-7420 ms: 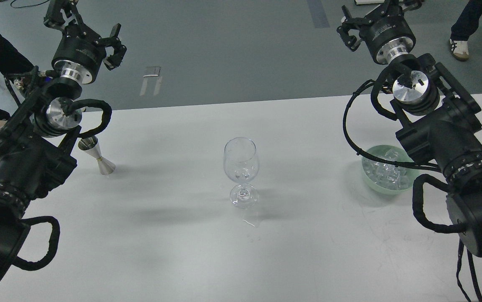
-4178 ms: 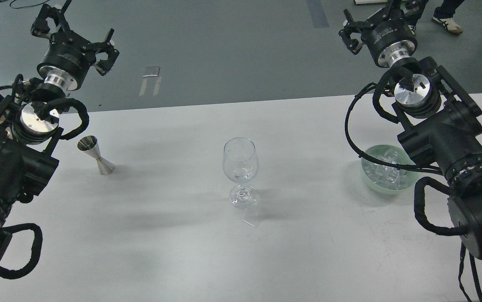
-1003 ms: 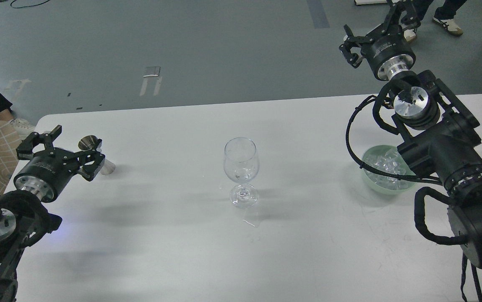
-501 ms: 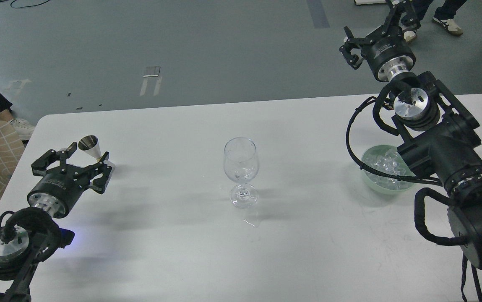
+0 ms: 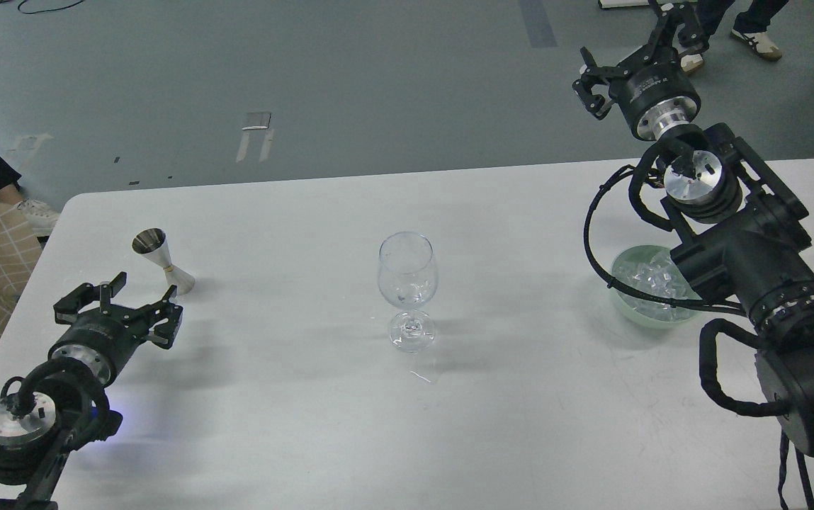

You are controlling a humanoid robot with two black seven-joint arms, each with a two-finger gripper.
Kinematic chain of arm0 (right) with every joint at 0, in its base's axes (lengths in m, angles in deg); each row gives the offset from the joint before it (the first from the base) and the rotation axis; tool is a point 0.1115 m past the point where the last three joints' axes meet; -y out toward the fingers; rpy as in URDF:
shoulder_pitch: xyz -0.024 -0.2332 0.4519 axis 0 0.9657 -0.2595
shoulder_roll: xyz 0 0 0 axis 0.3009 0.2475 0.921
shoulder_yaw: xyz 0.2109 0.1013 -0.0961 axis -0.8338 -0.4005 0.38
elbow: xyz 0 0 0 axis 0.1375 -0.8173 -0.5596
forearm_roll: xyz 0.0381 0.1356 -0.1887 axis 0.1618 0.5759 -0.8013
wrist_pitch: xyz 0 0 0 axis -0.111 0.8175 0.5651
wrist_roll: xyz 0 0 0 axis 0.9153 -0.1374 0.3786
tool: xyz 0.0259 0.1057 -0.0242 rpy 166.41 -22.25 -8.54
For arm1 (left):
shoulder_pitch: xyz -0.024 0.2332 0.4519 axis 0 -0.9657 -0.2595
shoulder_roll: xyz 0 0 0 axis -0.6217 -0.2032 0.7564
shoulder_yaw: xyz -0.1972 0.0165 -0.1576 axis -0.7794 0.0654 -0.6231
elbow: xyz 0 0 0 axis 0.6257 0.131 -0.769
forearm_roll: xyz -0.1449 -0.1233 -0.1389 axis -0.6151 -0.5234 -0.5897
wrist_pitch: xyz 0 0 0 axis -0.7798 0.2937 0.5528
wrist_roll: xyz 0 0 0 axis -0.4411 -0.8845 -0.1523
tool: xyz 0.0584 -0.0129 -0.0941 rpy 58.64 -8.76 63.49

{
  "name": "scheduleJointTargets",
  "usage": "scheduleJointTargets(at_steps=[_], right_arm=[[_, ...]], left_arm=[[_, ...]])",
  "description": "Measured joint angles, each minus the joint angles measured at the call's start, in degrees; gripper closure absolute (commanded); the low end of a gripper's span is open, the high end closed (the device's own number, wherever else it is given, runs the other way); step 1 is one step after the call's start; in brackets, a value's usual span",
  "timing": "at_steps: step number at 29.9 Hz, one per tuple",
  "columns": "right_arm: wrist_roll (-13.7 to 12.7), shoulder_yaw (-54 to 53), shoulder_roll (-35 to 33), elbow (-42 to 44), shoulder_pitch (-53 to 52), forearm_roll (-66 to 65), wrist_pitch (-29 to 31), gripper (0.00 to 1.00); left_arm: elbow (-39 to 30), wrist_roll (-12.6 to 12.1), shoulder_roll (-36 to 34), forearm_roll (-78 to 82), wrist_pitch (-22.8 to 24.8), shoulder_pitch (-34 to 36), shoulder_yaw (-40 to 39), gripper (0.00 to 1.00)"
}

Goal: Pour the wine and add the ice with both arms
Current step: 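Close the left gripper on the metal jigger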

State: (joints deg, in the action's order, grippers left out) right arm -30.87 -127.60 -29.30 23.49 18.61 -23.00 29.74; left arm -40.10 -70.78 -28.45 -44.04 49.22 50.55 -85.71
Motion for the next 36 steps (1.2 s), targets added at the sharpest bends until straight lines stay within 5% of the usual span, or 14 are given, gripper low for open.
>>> scheduleJointTargets(at_steps=[36], right_arm=[[0.0,0.1,-0.2,0.2,0.7,-0.1,0.0,0.0]], left_arm=[[16.8,-0.7,4.4,2.0,0.7,11.5,0.4,0.3]])
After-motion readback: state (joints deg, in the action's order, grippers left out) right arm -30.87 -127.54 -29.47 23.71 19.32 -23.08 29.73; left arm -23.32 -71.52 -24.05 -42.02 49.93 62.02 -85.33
